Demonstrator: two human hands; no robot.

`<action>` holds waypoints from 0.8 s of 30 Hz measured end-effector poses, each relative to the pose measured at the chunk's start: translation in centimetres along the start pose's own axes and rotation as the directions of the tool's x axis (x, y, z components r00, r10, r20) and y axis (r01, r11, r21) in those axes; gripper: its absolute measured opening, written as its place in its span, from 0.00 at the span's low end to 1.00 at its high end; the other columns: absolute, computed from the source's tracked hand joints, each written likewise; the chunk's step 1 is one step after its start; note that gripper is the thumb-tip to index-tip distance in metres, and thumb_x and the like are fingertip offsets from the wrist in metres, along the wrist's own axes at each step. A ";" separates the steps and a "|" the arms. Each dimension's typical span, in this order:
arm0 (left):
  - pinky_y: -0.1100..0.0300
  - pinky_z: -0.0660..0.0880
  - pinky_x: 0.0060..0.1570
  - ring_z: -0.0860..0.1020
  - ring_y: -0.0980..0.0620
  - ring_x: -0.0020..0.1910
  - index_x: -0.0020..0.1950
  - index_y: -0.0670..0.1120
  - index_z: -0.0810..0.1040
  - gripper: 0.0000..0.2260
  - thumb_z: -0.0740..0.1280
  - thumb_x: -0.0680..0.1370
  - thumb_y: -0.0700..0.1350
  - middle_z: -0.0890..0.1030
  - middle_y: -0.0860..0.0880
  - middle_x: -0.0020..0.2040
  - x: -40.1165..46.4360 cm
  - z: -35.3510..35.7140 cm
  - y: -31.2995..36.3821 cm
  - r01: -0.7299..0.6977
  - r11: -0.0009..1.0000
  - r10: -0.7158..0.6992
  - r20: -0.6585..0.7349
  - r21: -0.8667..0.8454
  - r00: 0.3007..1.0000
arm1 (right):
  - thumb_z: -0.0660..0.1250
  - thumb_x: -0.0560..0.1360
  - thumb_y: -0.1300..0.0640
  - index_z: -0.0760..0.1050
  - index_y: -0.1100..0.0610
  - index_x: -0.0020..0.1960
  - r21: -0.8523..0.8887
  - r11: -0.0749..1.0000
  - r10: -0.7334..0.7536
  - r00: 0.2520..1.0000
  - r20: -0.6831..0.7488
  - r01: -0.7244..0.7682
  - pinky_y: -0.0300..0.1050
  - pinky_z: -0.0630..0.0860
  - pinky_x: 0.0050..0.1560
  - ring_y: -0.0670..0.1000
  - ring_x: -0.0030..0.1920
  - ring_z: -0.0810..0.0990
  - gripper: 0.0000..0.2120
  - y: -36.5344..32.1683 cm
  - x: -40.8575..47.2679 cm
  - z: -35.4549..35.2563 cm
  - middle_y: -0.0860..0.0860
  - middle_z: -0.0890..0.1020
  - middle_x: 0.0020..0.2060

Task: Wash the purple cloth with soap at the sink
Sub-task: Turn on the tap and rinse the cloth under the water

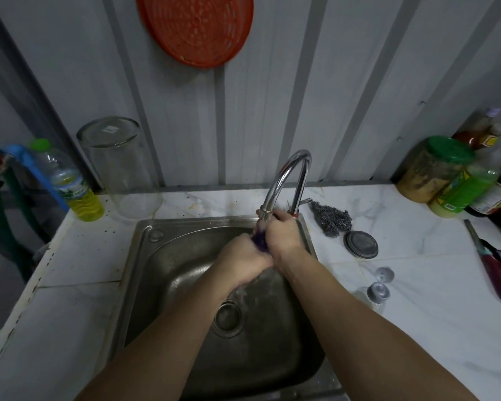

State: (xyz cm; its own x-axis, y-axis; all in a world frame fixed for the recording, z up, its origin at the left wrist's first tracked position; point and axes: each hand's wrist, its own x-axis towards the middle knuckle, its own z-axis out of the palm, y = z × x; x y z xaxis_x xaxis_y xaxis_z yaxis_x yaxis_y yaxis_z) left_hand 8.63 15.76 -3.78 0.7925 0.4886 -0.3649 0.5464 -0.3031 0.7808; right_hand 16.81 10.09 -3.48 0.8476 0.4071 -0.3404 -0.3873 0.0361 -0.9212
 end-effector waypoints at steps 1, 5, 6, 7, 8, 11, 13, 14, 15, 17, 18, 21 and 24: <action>0.62 0.72 0.30 0.81 0.51 0.31 0.42 0.49 0.79 0.10 0.74 0.64 0.48 0.83 0.51 0.32 0.1 0.0 -0.3 -0.010 0.999 0.009 -0.031 -0.038 0.999 | 0.59 0.75 0.72 0.76 0.59 0.39 0.048 0.999 -0.013 1.000 -0.005 0.013 0.49 0.77 0.32 0.56 0.28 0.74 0.12 0.2 0.2 -0.3 0.57 0.76 0.28; 0.44 0.82 0.56 0.85 0.44 0.50 0.57 0.46 0.79 0.22 0.79 0.66 0.44 0.85 0.38 0.56 0.6 -0.4 -1.4 -0.059 0.741 0.015 -0.072 -0.669 0.997 | 0.70 0.74 0.62 0.82 0.55 0.46 0.227 0.974 0.021 0.999 0.046 -0.031 0.59 0.83 0.47 0.59 0.44 0.83 0.04 0.5 0.0 -2.1 0.60 0.84 0.44; 0.40 0.81 0.58 0.85 0.41 0.53 0.61 0.43 0.79 0.22 0.78 0.68 0.44 0.83 0.35 0.59 0.8 -0.4 -1.5 -0.045 0.617 -0.009 -0.064 -0.786 0.998 | 0.71 0.74 0.61 0.82 0.55 0.48 0.244 0.968 0.033 0.996 0.084 -0.052 0.58 0.83 0.47 0.58 0.45 0.83 0.05 0.6 -0.2 -2.5 0.59 0.84 0.45; 0.37 0.80 0.59 0.84 0.38 0.56 0.63 0.41 0.79 0.23 0.76 0.71 0.47 0.82 0.33 0.61 0.9 -0.2 -1.5 -0.021 0.506 -0.034 -0.044 -0.862 0.998 | 0.72 0.73 0.61 0.82 0.55 0.50 0.253 0.966 0.026 0.991 0.130 -0.059 0.57 0.82 0.48 0.57 0.45 0.84 0.06 0.9 -0.4 -2.6 0.57 0.85 0.45; 0.35 0.79 0.59 0.83 0.36 0.58 0.65 0.41 0.79 0.24 0.75 0.72 0.51 0.81 0.34 0.63 1.0 -0.1 -1.5 0.004 0.415 -0.065 -0.025 -0.910 0.998 | 0.74 0.71 0.61 0.82 0.55 0.49 0.258 0.965 0.003 0.985 0.173 -0.048 0.57 0.81 0.49 0.56 0.45 0.84 0.07 1.1 -0.9 -2.6 0.56 0.85 0.43; 0.36 0.81 0.55 0.85 0.37 0.55 0.57 0.42 0.83 0.19 0.74 0.75 0.55 0.85 0.38 0.57 0.9 0.8 -1.0 0.032 0.314 -0.255 -0.052 -0.949 0.966 | 0.74 0.72 0.67 0.79 0.57 0.47 0.278 0.960 -0.059 0.990 0.124 0.022 0.56 0.82 0.53 0.56 0.44 0.83 0.08 1.9 -2.4 -1.6 0.54 0.85 0.41; 0.42 0.84 0.50 0.87 0.40 0.47 0.45 0.42 0.85 0.15 0.73 0.76 0.55 0.87 0.41 0.46 0.8 1.4 -0.3 0.030 0.401 -0.388 -0.140 -0.915 0.911 | 0.72 0.74 0.68 0.78 0.58 0.48 0.280 0.959 -0.063 0.998 0.030 0.052 0.57 0.82 0.55 0.56 0.44 0.83 0.08 2.3 -2.8 -1.0 0.56 0.84 0.41; 0.46 0.85 0.46 0.87 0.42 0.43 0.40 0.43 0.84 0.16 0.73 0.77 0.55 0.87 0.43 0.41 0.8 1.6 -0.1 0.026 0.461 -0.419 -0.192 -0.887 0.888 | 0.71 0.75 0.68 0.77 0.59 0.49 0.278 0.958 -0.070 0.998 0.007 0.065 0.57 0.82 0.55 0.56 0.43 0.83 0.06 2.4 -3.0 -0.8 0.57 0.84 0.40; 0.48 0.84 0.43 0.86 0.43 0.39 0.37 0.44 0.83 0.18 0.72 0.77 0.56 0.86 0.44 0.37 0.7 1.6 0.2 0.023 0.517 -0.437 -0.241 -0.856 0.867 | 0.69 0.76 0.68 0.77 0.61 0.50 0.260 0.963 -0.077 0.997 -0.006 0.076 0.57 0.82 0.53 0.56 0.41 0.83 0.05 2.5 -3.1 -0.6 0.58 0.83 0.38; 0.50 0.82 0.40 0.83 0.44 0.35 0.33 0.44 0.81 0.21 0.69 0.78 0.58 0.83 0.46 0.32 0.7 1.5 0.6 0.015 0.618 -0.436 -0.327 -0.786 0.839 | 0.66 0.78 0.67 0.76 0.63 0.46 0.169 0.980 -0.095 0.994 -0.046 0.102 0.54 0.82 0.46 0.54 0.35 0.81 0.02 2.4 -3.3 -0.3 0.57 0.81 0.33; 0.49 0.81 0.41 0.82 0.44 0.34 0.32 0.44 0.80 0.22 0.68 0.79 0.58 0.82 0.46 0.31 0.8 1.4 0.6 0.012 0.667 -0.423 -0.366 -0.745 0.829 | 0.64 0.79 0.66 0.76 0.63 0.43 0.115 0.988 -0.089 0.993 -0.082 0.098 0.52 0.81 0.42 0.53 0.32 0.80 0.06 2.2 -3.3 -0.1 0.56 0.80 0.30; 0.50 0.79 0.42 0.80 0.43 0.34 0.30 0.44 0.77 0.24 0.64 0.81 0.57 0.80 0.45 0.31 0.5 1.3 0.7 0.023 0.791 -0.367 -0.445 -0.611 0.817 | 0.61 0.77 0.67 0.76 0.60 0.37 0.052 0.999 0.009 0.989 -0.148 -0.002 0.48 0.77 0.36 0.54 0.29 0.79 0.12 1.6 -2.9 0.3 0.54 0.79 0.25; 0.49 0.78 0.44 0.80 0.41 0.39 0.33 0.44 0.76 0.23 0.60 0.84 0.54 0.81 0.44 0.34 0.2 1.5 0.2 0.027 0.825 -0.328 -0.439 -0.565 0.836 | 0.59 0.70 0.71 0.74 0.60 0.34 0.064 0.980 0.193 0.974 -0.118 -0.187 0.48 0.77 0.34 0.56 0.28 0.78 0.11 0.7 -2.6 0.0 0.55 0.77 0.24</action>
State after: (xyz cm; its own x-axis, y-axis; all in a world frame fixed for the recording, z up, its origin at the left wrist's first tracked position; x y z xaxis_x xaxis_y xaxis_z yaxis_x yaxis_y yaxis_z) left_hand 9.34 14.57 -4.46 0.3644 0.8676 -0.3384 0.3187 0.2253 0.9207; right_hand 14.33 9.04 -3.25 0.7935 0.2955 -0.5320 -0.5613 0.0176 -0.8274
